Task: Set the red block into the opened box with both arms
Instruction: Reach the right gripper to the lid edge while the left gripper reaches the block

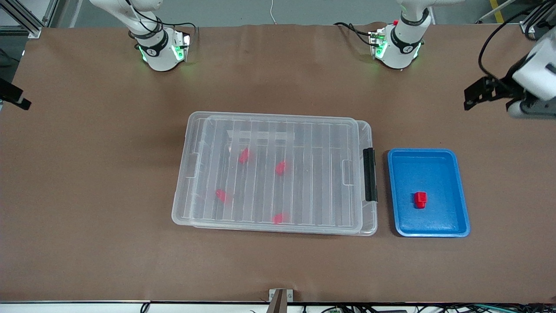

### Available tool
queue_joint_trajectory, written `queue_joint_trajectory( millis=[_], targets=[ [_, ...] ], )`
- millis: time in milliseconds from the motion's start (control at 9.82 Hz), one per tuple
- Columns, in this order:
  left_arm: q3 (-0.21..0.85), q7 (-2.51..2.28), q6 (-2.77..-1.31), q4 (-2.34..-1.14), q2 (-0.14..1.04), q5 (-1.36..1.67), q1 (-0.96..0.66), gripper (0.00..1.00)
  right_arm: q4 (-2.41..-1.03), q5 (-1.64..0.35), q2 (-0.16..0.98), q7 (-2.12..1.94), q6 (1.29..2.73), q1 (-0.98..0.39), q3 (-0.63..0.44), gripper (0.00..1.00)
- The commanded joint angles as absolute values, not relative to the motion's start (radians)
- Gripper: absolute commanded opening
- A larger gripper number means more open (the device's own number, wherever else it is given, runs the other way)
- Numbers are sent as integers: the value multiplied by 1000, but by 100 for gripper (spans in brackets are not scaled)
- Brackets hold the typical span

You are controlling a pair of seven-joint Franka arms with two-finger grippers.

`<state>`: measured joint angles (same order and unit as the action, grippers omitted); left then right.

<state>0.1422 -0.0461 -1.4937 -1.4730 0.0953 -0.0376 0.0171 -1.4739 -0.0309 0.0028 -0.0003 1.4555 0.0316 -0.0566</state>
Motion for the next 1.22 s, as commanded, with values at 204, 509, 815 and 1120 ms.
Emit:
queue_joint_trajectory(
  millis=[204,509,815,1120],
  targets=[
    [141,-60,-1707,-1488,383,-75,17,100,-1463,-99,205,34,1537,-205,-54,100],
    [144,-37,-1920,-1515,570,-135,69,100,-1593,-133,325,133,1778,-310,-54,100],
    [144,-37,-2050,-1543,693,-140,77,100,-1741,-124,327,130,1963,-356,-54,100],
    [146,-38,-2128,-1560,759,-133,75,86,-1753,-106,362,127,1988,-348,-55,100]
  ],
)
